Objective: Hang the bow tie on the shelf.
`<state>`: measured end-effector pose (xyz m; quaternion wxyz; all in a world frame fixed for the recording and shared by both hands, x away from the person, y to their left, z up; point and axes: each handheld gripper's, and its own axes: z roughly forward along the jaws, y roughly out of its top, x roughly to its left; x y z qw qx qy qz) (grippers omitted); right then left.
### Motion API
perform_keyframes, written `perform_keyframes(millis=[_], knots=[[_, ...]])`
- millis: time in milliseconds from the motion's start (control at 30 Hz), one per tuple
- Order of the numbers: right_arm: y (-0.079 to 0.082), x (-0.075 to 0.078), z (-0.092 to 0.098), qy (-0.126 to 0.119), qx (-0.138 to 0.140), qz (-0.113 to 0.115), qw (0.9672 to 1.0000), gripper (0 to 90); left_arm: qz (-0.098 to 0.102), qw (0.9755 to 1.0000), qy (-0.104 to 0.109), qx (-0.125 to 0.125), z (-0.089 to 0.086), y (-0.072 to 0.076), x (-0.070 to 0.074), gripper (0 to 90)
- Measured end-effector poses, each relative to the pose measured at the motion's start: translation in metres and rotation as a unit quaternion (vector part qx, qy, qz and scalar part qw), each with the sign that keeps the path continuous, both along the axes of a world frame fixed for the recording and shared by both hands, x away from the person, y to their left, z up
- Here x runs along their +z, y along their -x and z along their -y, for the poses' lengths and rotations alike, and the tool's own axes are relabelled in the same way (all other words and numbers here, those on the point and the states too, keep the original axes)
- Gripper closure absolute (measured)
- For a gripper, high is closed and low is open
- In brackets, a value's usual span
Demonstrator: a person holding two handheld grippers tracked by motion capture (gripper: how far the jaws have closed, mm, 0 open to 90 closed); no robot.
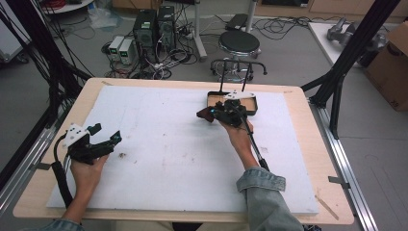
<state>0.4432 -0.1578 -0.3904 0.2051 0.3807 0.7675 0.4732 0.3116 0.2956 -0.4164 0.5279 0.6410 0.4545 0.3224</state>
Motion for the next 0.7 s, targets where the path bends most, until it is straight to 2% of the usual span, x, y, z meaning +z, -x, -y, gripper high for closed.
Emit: perform_keyframes(millis=[200,400,433,467,567,700], knots=[[0.002,0.013,0.011,-0.026,-0.021,0.024,0.9992,66.1,0.001,1.0000,-0.001,-0.001,0.001,-0.001,0.000,17.9],[0.003,0.020,0.019,-0.045,-0.038,0.034,0.9977,66.1,0.001,1.0000,-0.002,-0.002,0.001,-0.001,0.000,17.9],[0.004,0.023,0.022,-0.058,-0.043,0.036,0.9968,66.1,0.001,1.0000,-0.002,-0.002,0.001,-0.001,0.000,17.9],[0.004,0.023,0.022,-0.058,-0.043,0.036,0.9968,66.1,0.001,1.0000,-0.002,-0.001,0.001,-0.001,0.000,17.9],[0.004,0.028,0.026,-0.091,-0.048,0.038,0.9939,66.1,0.001,1.0000,-0.002,-0.001,0.001,-0.001,0.000,17.9],[0.004,0.039,0.023,-0.093,-0.054,0.051,0.9929,66.1,-0.001,1.0000,-0.003,-0.003,0.002,-0.001,0.000,17.9]])
